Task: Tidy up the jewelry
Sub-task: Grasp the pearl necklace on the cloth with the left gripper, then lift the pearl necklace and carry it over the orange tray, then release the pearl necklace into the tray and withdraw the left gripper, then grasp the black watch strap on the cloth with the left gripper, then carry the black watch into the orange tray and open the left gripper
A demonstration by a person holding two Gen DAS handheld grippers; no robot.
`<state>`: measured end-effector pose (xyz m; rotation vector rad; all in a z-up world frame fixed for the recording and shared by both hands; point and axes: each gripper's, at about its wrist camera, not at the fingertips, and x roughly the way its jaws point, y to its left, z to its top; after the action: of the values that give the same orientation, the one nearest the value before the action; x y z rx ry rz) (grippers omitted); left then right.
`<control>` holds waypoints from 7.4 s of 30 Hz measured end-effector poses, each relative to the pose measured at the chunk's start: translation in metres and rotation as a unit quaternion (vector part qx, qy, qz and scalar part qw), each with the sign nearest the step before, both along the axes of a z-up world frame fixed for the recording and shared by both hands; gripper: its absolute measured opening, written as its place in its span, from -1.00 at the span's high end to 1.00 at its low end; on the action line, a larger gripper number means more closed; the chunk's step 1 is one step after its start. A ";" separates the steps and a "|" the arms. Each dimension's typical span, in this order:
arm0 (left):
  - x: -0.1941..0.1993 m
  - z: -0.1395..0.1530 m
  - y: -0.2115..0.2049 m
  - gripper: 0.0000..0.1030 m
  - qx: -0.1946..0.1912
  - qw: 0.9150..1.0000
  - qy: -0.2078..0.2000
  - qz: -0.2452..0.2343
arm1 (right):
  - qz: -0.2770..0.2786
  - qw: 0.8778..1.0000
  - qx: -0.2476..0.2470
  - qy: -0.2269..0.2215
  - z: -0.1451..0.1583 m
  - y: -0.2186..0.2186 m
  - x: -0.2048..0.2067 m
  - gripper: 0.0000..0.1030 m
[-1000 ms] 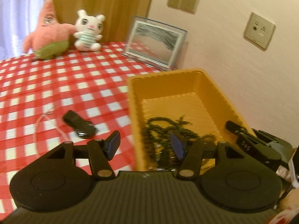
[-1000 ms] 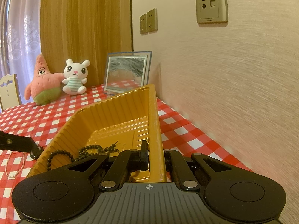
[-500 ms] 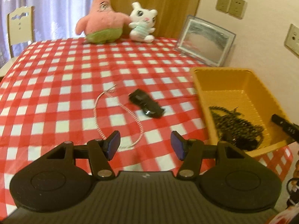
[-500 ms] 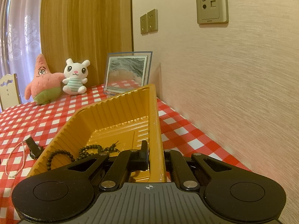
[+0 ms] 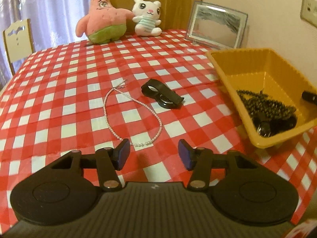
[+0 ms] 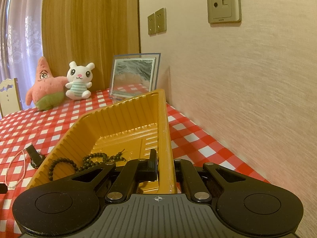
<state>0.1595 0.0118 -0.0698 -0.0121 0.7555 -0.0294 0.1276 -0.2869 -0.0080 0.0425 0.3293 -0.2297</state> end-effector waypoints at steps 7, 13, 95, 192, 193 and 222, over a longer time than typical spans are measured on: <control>0.022 -0.010 -0.003 0.28 0.012 0.999 0.006 -0.032 | -0.001 1.000 -0.001 0.005 -0.004 -0.002 0.002 0.92; 0.042 -0.015 -0.004 0.57 0.014 0.999 0.014 -0.046 | -0.001 1.000 -0.002 0.007 -0.004 -0.003 0.003 0.92; 0.065 0.094 -0.114 0.52 -0.176 0.968 -0.018 -0.179 | 0.002 1.000 0.004 0.004 -0.002 0.000 0.001 0.92; 0.079 0.019 -0.016 0.24 -0.041 0.997 -0.051 -0.049 | -0.016 1.000 -0.014 0.006 -0.014 -0.001 0.014 0.91; 0.076 0.025 -0.022 0.24 -0.044 0.996 -0.055 -0.058 | -0.016 1.000 -0.015 0.006 -0.014 0.000 0.015 0.91; 0.096 0.034 -0.117 0.23 -0.118 0.972 -0.015 -0.204 | -0.016 1.000 -0.011 0.006 -0.015 0.000 0.015 0.92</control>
<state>0.2550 -0.1057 -0.0353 -0.0832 0.7096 -0.5097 0.1428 -0.2866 -0.0228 0.0239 0.3387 -0.2649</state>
